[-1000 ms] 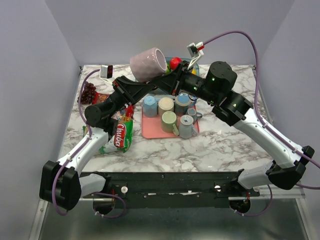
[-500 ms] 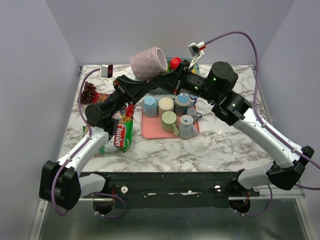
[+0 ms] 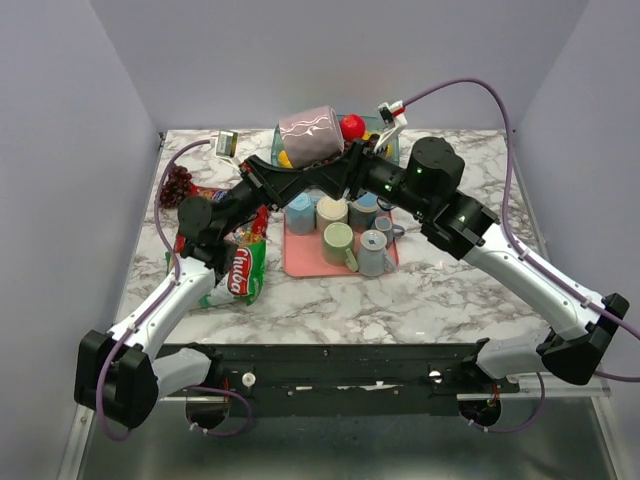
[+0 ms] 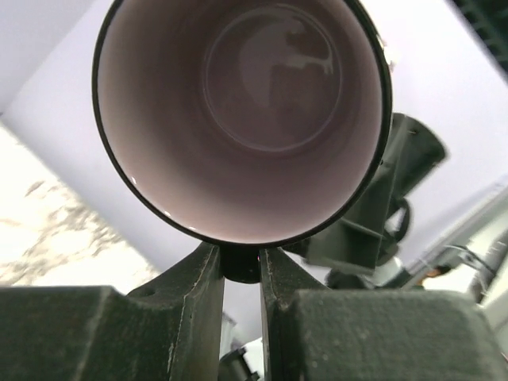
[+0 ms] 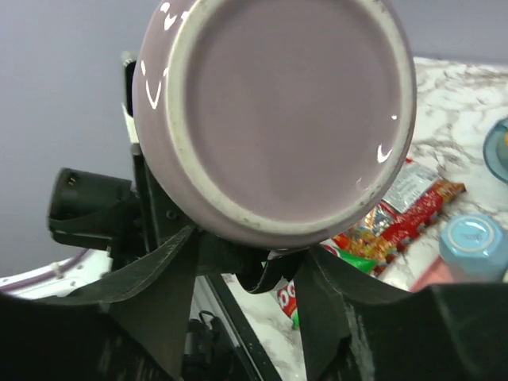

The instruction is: Turn the mug right side up

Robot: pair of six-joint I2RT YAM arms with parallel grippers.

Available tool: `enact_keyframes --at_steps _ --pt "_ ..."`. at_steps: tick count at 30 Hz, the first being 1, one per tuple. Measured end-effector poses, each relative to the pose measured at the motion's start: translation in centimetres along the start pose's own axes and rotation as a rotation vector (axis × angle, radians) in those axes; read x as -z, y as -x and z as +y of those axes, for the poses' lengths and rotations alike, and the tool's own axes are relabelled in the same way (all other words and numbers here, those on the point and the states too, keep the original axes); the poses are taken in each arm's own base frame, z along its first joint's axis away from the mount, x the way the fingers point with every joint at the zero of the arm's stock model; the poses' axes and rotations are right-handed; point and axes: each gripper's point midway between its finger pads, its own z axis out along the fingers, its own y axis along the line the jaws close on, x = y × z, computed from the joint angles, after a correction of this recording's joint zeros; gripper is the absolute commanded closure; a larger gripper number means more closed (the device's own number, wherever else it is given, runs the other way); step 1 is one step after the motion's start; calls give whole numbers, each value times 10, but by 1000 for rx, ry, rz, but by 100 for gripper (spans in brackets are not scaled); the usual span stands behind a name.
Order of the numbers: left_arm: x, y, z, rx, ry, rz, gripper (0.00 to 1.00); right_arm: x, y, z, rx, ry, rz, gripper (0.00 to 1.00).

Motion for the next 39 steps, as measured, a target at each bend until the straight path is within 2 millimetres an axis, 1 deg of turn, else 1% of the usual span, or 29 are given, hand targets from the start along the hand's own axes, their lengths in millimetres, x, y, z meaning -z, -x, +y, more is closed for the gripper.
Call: enact_keyframes --at_steps 3,5,8,13,18,23,26,29,31,33,35,36,37,39 --pt "2 -2 15 -27 95 15 100 0 -14 -12 0 -41 37 25" --pt "2 -1 21 -53 147 24 100 0 -22 -19 -2 -65 56 22" --pt "5 1 30 -104 226 36 100 1 -30 -29 -7 -96 72 19" --pt "13 5 54 -201 399 84 100 5 -45 -56 -27 -170 99 18" --pt "33 4 83 -289 585 153 100 11 -59 -89 -55 -257 123 18" --pt "60 -1 114 -358 752 228 100 13 -63 -102 -69 -293 127 18" --pt "77 -7 133 -387 849 287 100 16 -65 -110 -69 -324 131 18" --pt "84 -13 143 -419 910 337 100 23 -66 -126 -58 -399 130 16" --pt "80 -21 145 -443 924 371 100 34 -65 -144 -44 -483 120 15" --pt "71 -32 146 -459 921 402 100 52 -62 -165 -25 -587 105 12" --pt "56 -47 145 -471 905 434 100 74 -53 -179 -5 -679 78 8" --pt "50 -52 146 -474 899 444 100 86 -45 -183 9 -720 51 7" --pt "42 -61 148 -478 891 463 100 99 -36 -185 21 -758 20 6" --pt "23 -77 155 -490 880 492 100 124 -15 -180 43 -805 -55 4"
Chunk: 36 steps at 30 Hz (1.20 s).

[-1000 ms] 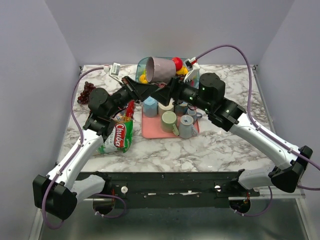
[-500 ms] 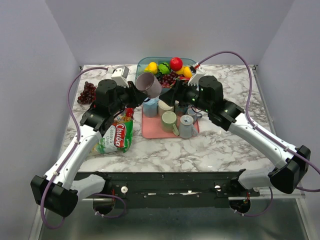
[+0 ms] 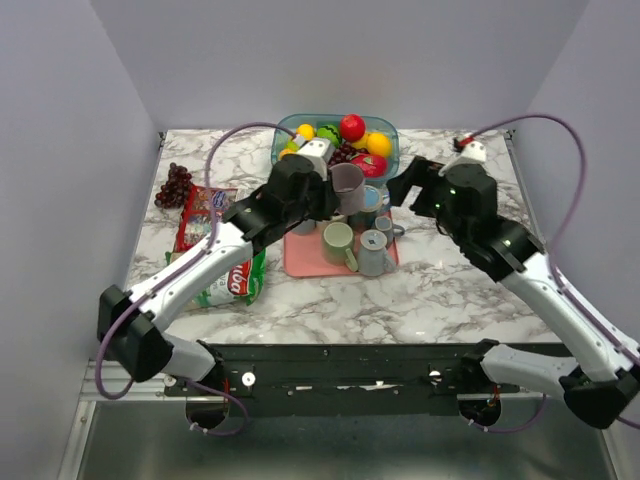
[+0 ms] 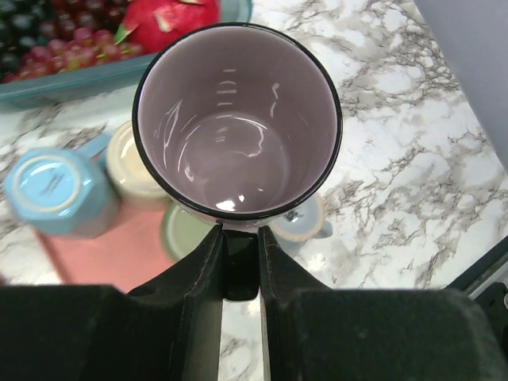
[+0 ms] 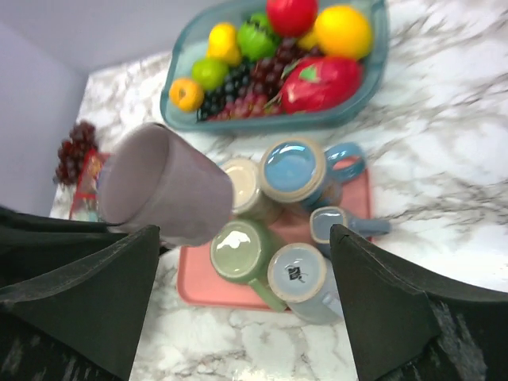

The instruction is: Turn the mug right side up

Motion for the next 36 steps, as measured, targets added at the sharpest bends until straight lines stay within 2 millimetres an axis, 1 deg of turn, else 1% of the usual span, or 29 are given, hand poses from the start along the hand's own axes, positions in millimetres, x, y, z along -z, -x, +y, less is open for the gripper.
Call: enact_keyframes --at_steps 2,4,5,6,8,9,11,13,17,20,23,27,31,33,36 --pt "-19 -3 -18 -20 -17 12 100 24 22 -8 -21 -16 -78 2" --pt "-45 -8 -39 -46 -38 27 100 47 41 -15 -46 -16 -145 2" --pt "-54 -8 -48 -56 -49 26 100 58 48 -18 -58 -14 -174 1" --pt "-68 -14 -59 -71 -57 36 100 68 54 -21 -72 -13 -198 1" --pt "-89 -17 -79 -91 -76 40 100 84 61 -28 -86 -17 -230 1" --pt "-101 -21 -90 -99 -88 45 100 91 63 -31 -93 -19 -241 1" --pt "-121 -22 -110 -106 -109 37 100 103 65 -37 -105 -20 -258 1" --pt "-142 -28 -129 -111 -123 34 100 112 66 -42 -111 -23 -264 1" --pt "-176 -42 -154 -105 -112 21 100 124 64 -49 -117 -31 -267 1" --pt "-197 -52 -162 -90 -75 7 100 127 60 -54 -111 -42 -253 1" --pt "-219 -65 -164 -72 -29 -11 100 127 55 -56 -108 -51 -236 1" --pt "-242 -85 -150 -73 43 -25 100 130 49 -61 -101 -62 -217 1" --pt "-264 -96 -140 -77 93 -44 100 132 47 -63 -99 -65 -210 1" --pt "-273 -98 -138 -76 101 -58 100 132 46 -64 -96 -68 -205 1" --pt "-284 -109 -135 -85 102 -66 100 132 42 -66 -89 -76 -192 1"
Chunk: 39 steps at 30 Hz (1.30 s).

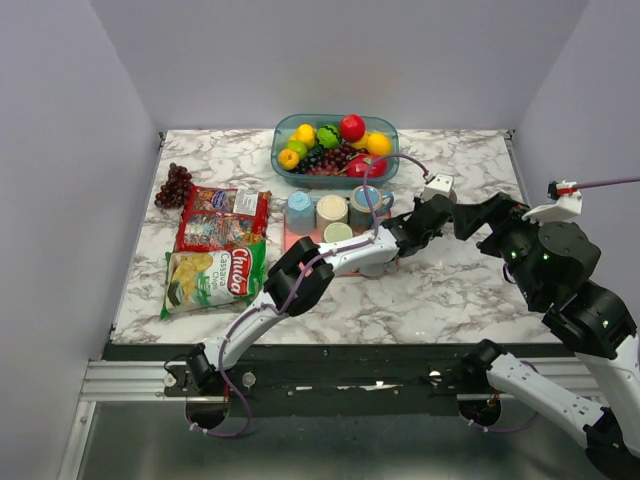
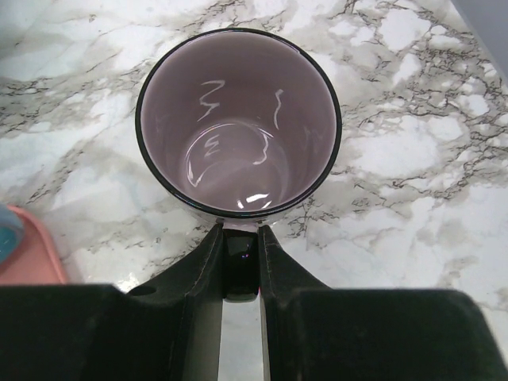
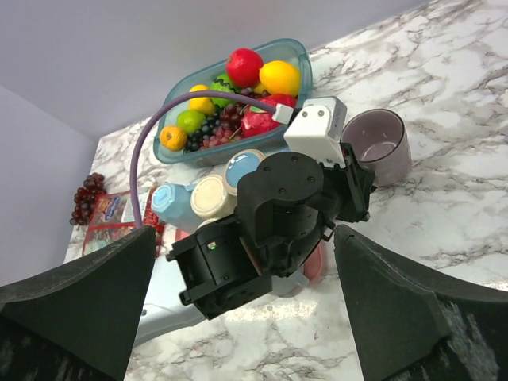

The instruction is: Turn the mug right side up

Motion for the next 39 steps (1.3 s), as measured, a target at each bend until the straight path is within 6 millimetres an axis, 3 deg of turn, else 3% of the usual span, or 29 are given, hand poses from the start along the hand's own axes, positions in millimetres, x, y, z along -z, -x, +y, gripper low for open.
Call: enact_keyframes --at_steps 5,9,12,18,23,28,32,34,39 --pt "-12 -8 -3 -5 1 -10 98 0 -2 -1 5 -5 7 1" --pt "-13 -5 -6 2 -4 -19 48 0 -4 -3 11 -11 16 1" --pt "-14 0 -9 21 -13 -36 33 0 -5 -3 14 -13 19 1" --pt "-9 13 -14 51 -36 -72 21 1 -3 -3 12 -11 18 0" --pt "13 22 -13 55 -61 -64 15 3 5 2 4 -3 5 0" --pt "66 55 -10 65 -115 -86 10 9 21 8 -11 19 -22 0" --pt "130 104 3 85 -153 -165 5 10 28 15 -10 43 -32 0" --pt "167 124 16 102 -160 -205 2 7 25 18 10 55 -21 0" --pt "233 140 57 123 -117 -253 1 -25 -1 42 130 110 75 0"
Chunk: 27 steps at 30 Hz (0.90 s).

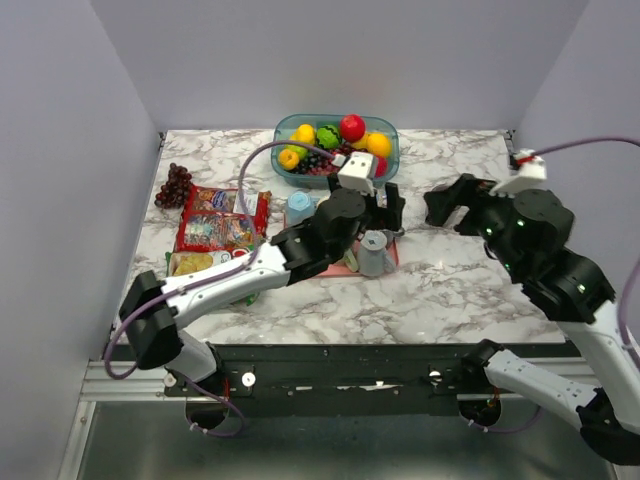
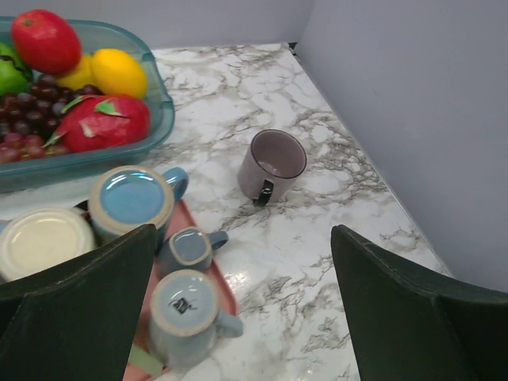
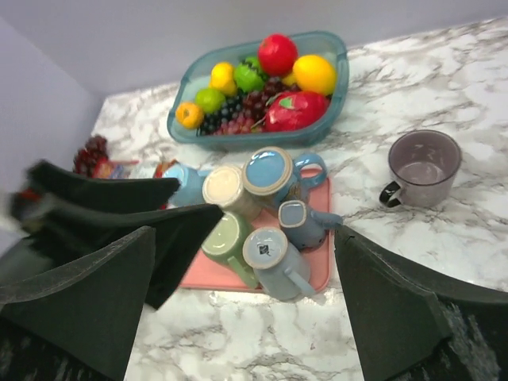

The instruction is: Turn the mug right side up

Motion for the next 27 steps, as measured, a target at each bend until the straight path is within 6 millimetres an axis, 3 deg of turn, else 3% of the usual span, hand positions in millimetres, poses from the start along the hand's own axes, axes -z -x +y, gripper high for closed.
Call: enact_keyframes --at_steps 3,7,11,17,22,27 --pt "30 12 26 -7 52 -6 1 -31 -32 15 76 53 102 1" --pt "63 21 69 -13 139 -15 1 -69 -106 27 162 137 298 2" --pt "96 24 116 -8 226 -26 1 -88 -169 33 226 190 456 5" --pt "132 49 178 5 367 -89 1 -108 -230 59 293 219 569 16" --pt "139 54 198 -27 424 -93 1 -115 -271 69 331 193 630 23" --pt "139 54 207 -33 441 -87 1 -127 -290 63 332 129 645 24"
